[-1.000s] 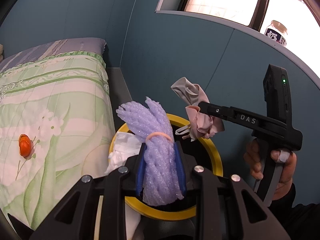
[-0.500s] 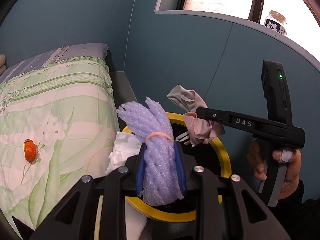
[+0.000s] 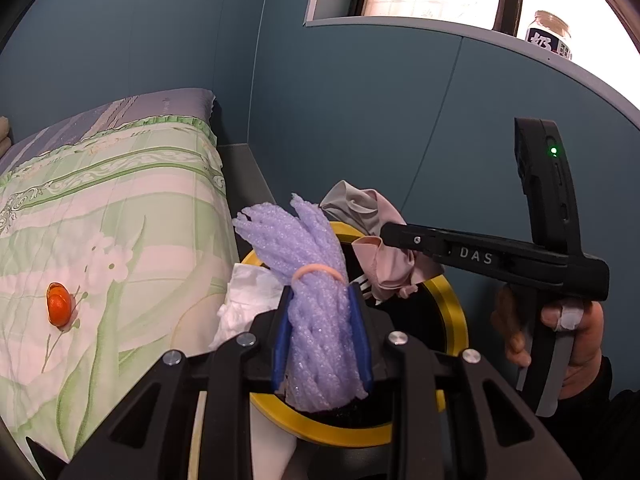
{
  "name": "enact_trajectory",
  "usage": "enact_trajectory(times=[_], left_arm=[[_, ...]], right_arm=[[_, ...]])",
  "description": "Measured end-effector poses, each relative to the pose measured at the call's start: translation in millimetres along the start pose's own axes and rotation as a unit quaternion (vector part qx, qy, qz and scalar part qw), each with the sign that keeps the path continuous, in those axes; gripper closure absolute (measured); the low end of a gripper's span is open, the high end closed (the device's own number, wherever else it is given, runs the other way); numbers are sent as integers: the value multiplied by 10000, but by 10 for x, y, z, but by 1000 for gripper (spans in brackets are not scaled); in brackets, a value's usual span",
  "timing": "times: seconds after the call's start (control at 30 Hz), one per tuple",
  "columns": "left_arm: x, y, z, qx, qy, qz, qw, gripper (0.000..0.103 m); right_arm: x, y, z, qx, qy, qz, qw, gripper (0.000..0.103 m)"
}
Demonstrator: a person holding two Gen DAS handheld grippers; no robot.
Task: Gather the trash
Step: 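Lift the purple net and pink cloth and carry both over the yellow bin, then open both grippers to drop the purple net and pink cloth into the bin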
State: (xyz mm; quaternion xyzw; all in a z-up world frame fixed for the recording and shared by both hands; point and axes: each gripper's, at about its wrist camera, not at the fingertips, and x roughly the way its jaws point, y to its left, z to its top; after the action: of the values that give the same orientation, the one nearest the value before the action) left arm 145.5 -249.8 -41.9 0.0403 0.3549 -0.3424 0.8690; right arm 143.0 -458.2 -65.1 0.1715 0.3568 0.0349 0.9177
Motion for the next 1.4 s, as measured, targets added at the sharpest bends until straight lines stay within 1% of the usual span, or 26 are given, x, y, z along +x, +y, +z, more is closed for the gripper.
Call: enact_trajectory(times=[0.53,0.8,0.93,1.07,1.13,1.2,1.3,1.33,1.37,1.4], left_arm=[[105,-14,48,18,110,31,9999,78],[199,48,67,-56,191,-61,9998,78],[257,83,62,-103,239,-104,9996,78],[303,147,66,-260,319,-233,9989,77],[321,172,75,-298,317,-221,9988,77],[328,192,78,-326,318,-242,9987,74],[320,221,77,-389,317,-326,9982,63],[319,219,73,-397,316,-344,9981,58],[306,215,63,-406,296,-338,9982,54],[291,213,48,-402,277,-326,9983,54]], right_arm=[[89,1,2,71,67,-45,9999,85],[103,3,-10,84,69,-55,9999,85],[113,-20,-17,129,72,-132,9998,84],[102,-24,-22,216,87,-78,9997,84],[87,-25,-25,220,70,-98,9997,83],[71,-51,-22,268,52,-103,9996,76],[34,-79,-16,322,9,-137,9994,75],[18,-90,-14,345,-16,-162,9993,74],[7,-98,-14,370,-28,-162,9992,73],[-3,-110,-12,399,-39,-165,9991,71]])
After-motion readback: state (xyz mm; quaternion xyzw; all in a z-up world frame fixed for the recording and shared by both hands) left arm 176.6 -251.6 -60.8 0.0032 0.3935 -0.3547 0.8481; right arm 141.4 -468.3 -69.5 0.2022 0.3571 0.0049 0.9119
